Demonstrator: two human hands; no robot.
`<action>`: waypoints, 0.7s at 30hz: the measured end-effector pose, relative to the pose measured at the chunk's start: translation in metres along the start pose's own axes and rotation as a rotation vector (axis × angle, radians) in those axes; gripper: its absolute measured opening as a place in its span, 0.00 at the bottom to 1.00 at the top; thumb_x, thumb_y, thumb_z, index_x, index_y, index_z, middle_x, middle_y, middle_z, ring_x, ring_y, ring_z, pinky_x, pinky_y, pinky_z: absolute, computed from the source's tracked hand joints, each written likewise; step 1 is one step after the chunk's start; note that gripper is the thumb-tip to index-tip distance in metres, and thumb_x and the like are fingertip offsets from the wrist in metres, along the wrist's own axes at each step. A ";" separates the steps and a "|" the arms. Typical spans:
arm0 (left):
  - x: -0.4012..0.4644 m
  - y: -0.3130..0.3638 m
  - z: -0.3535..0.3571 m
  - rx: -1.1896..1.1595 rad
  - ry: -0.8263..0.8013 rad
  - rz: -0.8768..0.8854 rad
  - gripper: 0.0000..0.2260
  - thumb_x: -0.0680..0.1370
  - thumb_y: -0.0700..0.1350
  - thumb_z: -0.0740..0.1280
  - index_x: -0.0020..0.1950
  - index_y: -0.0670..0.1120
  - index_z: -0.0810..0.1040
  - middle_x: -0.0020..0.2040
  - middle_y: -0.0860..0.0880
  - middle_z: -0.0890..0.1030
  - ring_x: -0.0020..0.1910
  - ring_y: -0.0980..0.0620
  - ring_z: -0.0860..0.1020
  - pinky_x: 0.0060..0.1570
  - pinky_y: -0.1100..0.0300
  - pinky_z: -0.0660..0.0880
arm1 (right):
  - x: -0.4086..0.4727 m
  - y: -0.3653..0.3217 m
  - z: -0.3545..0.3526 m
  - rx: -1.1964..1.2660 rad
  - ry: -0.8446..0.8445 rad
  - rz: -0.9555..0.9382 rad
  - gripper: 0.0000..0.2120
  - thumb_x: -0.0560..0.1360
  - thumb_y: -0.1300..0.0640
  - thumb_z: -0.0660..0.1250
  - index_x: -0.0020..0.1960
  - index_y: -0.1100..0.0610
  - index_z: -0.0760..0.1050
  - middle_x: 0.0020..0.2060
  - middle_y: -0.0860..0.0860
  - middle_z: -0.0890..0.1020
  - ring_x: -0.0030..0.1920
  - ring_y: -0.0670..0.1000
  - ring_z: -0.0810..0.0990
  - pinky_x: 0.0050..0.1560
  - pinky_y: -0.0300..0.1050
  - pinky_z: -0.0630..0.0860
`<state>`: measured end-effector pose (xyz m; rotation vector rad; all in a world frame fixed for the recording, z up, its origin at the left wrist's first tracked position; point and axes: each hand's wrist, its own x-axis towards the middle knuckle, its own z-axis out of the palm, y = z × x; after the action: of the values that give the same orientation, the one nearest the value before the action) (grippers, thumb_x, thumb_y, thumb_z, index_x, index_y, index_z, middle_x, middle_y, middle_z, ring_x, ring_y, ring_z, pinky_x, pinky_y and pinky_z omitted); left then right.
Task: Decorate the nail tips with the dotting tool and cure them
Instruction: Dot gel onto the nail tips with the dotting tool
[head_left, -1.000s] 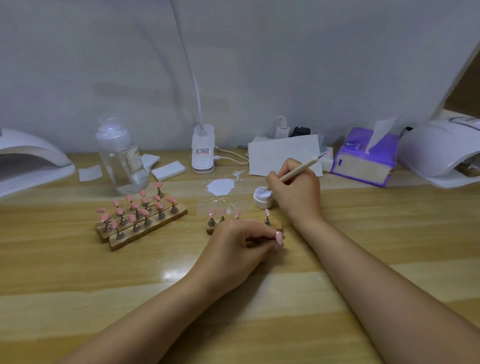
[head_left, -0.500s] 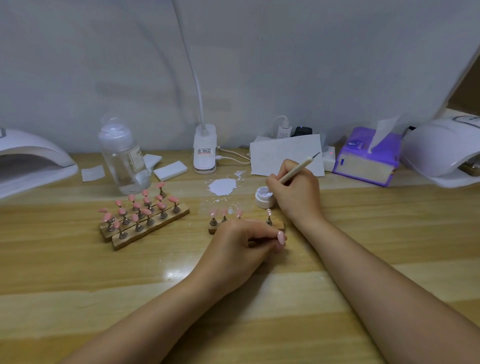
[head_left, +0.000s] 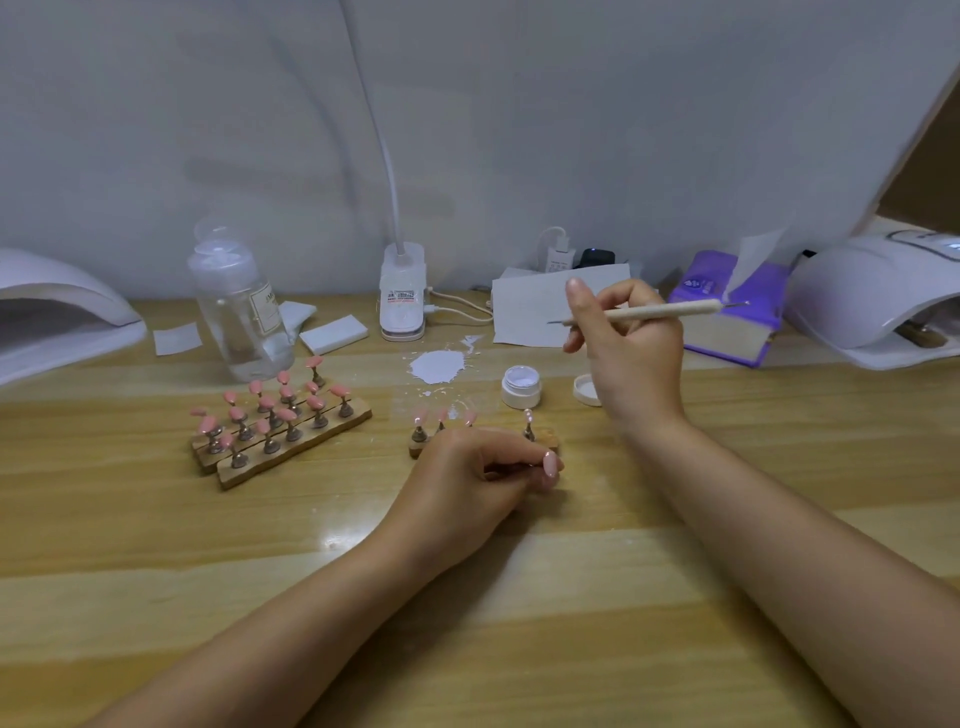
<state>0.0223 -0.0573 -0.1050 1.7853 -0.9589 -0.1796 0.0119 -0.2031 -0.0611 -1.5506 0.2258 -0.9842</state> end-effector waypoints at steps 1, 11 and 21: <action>0.000 0.000 0.000 -0.012 0.003 -0.013 0.05 0.72 0.35 0.70 0.40 0.43 0.84 0.34 0.61 0.81 0.37 0.68 0.76 0.53 0.55 0.72 | -0.006 -0.005 -0.004 0.008 -0.049 0.023 0.09 0.74 0.55 0.68 0.37 0.54 0.71 0.24 0.47 0.78 0.26 0.39 0.76 0.32 0.31 0.73; 0.001 0.001 0.000 -0.019 0.014 -0.024 0.04 0.71 0.39 0.71 0.43 0.44 0.85 0.36 0.52 0.84 0.34 0.59 0.78 0.61 0.42 0.68 | -0.052 -0.004 -0.023 0.140 -0.151 0.256 0.20 0.65 0.55 0.74 0.26 0.55 0.63 0.16 0.44 0.67 0.19 0.41 0.69 0.42 0.52 0.77; 0.001 0.004 0.000 -0.001 -0.015 0.002 0.12 0.71 0.44 0.70 0.46 0.62 0.80 0.37 0.61 0.83 0.34 0.67 0.75 0.60 0.33 0.65 | -0.053 0.005 -0.021 0.165 -0.236 0.288 0.20 0.68 0.74 0.62 0.27 0.57 0.59 0.17 0.45 0.63 0.18 0.47 0.74 0.26 0.39 0.73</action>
<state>0.0213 -0.0585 -0.1007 1.7846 -0.9715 -0.1926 -0.0331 -0.1860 -0.0914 -1.4215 0.1901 -0.5751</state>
